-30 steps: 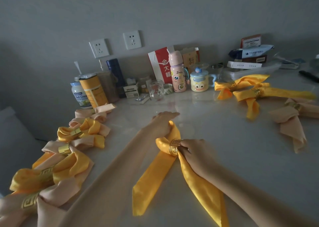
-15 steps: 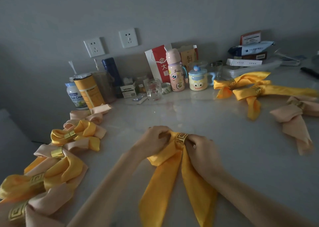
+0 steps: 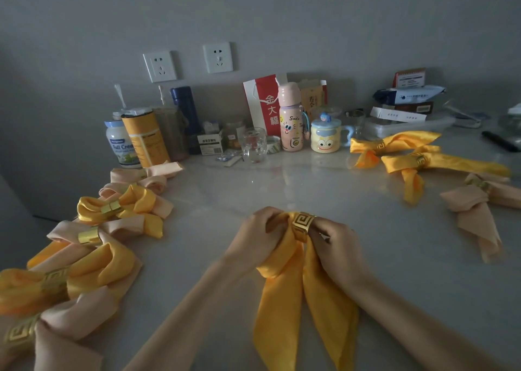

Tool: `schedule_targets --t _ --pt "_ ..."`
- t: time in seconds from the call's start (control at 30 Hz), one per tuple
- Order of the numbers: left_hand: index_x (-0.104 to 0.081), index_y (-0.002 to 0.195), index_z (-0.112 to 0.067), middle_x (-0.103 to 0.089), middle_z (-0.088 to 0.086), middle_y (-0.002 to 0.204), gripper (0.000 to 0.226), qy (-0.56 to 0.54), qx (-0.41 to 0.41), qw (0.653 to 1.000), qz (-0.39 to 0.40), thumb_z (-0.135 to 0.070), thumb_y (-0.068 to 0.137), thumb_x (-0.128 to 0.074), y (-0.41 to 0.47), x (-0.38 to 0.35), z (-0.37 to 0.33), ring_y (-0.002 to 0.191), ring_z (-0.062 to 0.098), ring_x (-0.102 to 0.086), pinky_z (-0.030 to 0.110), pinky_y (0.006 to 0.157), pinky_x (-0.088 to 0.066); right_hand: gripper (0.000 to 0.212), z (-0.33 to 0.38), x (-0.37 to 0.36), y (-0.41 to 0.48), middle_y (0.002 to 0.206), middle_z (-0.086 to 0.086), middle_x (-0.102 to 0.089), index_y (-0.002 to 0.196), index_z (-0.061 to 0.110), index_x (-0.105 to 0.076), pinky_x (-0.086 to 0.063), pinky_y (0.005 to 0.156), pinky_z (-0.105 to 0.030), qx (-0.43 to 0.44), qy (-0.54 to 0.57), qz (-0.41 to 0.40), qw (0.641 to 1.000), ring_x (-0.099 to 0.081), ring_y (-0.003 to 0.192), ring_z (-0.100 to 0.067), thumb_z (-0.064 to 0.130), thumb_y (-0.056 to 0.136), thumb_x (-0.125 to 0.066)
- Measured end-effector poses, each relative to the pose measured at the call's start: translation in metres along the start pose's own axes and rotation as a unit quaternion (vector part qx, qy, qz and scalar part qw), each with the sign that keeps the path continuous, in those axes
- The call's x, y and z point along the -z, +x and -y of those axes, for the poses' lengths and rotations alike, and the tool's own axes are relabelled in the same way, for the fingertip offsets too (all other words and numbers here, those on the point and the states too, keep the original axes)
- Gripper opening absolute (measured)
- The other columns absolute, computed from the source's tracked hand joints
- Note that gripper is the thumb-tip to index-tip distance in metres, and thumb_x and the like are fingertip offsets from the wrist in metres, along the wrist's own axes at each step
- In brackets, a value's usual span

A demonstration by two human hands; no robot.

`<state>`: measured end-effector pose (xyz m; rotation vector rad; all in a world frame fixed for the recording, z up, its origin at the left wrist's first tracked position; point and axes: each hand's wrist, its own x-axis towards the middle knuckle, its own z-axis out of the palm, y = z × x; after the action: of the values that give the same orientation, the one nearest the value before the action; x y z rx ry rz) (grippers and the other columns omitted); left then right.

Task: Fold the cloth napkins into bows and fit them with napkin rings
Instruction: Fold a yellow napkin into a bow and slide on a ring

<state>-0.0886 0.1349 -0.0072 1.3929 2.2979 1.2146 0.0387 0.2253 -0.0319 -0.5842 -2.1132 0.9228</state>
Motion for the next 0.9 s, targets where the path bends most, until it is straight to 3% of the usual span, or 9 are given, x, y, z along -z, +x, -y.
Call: schedule_targets --t 0.13,0.3,0.47,0.53,0.6,0.7,0.83,0.9 --pt "-0.064 0.108 -0.019 -0.061 -0.009 0.097 0.02 -0.008 0.005 0.999 0.033 -0.016 0.091 -0.055 -0.001 0.002 -0.002 0.091 0.006 -0.055 0.007 0.072 -0.04 0.023 -0.002 0.0 -0.001 0.103 0.004 -0.071 0.105 0.016 -0.072 -0.042 0.077 -0.004 0.0 0.021 0.001 1.0 -0.065 0.098 -0.014 0.008 0.092 -0.054" --pt "-0.061 0.115 -0.019 -0.061 -0.01 0.102 0.029 -0.034 0.038 0.992 0.113 -0.02 0.086 -0.064 -0.001 0.01 0.003 0.094 0.006 -0.057 0.009 0.074 -0.045 0.023 -0.001 0.0 0.0 0.09 0.003 -0.073 0.094 0.016 -0.076 -0.048 0.069 -0.011 0.007 0.041 -0.002 0.999 -0.066 0.083 -0.012 0.006 0.092 -0.055" --pt "-0.066 0.095 -0.016 -0.065 -0.005 0.092 0.014 -0.005 0.0 0.999 0.043 -0.009 0.086 -0.06 -0.006 0.005 0.0 0.085 0.01 -0.059 0.014 0.07 -0.045 0.023 0.001 -0.001 -0.001 0.1 0.009 -0.07 0.104 0.017 -0.073 -0.045 0.075 -0.004 0.018 0.03 -0.007 0.999 -0.061 0.09 -0.002 0.01 0.093 -0.055" --pt "-0.066 0.092 -0.016 -0.063 -0.005 0.09 0.018 0.023 -0.018 0.999 0.031 -0.003 0.083 -0.057 -0.007 0.005 -0.001 0.085 0.011 -0.058 0.011 0.069 -0.043 0.02 0.003 0.001 -0.002 0.094 0.006 -0.071 0.1 0.013 -0.074 -0.049 0.071 -0.011 0.026 0.018 -0.015 0.999 -0.062 0.082 -0.003 0.009 0.092 -0.055" --pt "-0.067 0.092 -0.012 -0.061 -0.003 0.092 0.025 0.042 -0.045 0.997 0.037 0.006 0.079 -0.055 -0.007 0.01 -0.003 0.086 0.012 -0.056 0.014 0.073 -0.043 0.017 0.004 0.003 -0.003 0.077 -0.003 -0.072 0.093 0.009 -0.073 -0.047 0.056 -0.019 0.031 -0.007 0.029 0.999 -0.061 0.061 -0.004 0.009 0.091 -0.056" --pt "-0.07 0.089 -0.003 -0.063 0.006 0.091 0.027 0.065 -0.074 0.993 0.058 0.012 0.077 -0.051 -0.009 0.011 -0.001 0.086 0.019 -0.058 0.025 0.076 -0.047 0.016 0.007 0.009 -0.004 0.056 0.001 -0.061 0.089 0.011 -0.071 -0.037 0.048 -0.015 0.041 -0.04 0.121 0.991 -0.054 0.046 -0.002 0.01 0.091 -0.055" --pt "-0.06 0.101 -0.013 -0.067 0.001 0.088 0.025 0.075 -0.014 0.997 0.029 -0.003 0.078 -0.059 -0.011 0.01 0.0 0.079 0.013 -0.061 0.009 0.056 -0.043 0.017 0.011 0.018 0.002 0.059 0.012 -0.059 0.09 0.019 -0.072 -0.036 0.049 -0.013 0.044 -0.098 0.178 0.978 -0.052 0.046 0.007 0.014 0.091 -0.056" --pt "-0.049 0.109 -0.019 -0.065 -0.001 0.086 0.039 0.043 0.034 0.998 0.037 -0.011 0.075 -0.069 -0.011 0.014 0.001 0.071 0.006 -0.058 0.006 0.051 -0.041 0.017 0.013 0.019 0.004 0.069 0.007 -0.066 0.089 0.017 -0.073 -0.037 0.05 -0.012 0.05 -0.108 0.21 0.97 -0.053 0.048 0.006 0.014 0.091 -0.056"
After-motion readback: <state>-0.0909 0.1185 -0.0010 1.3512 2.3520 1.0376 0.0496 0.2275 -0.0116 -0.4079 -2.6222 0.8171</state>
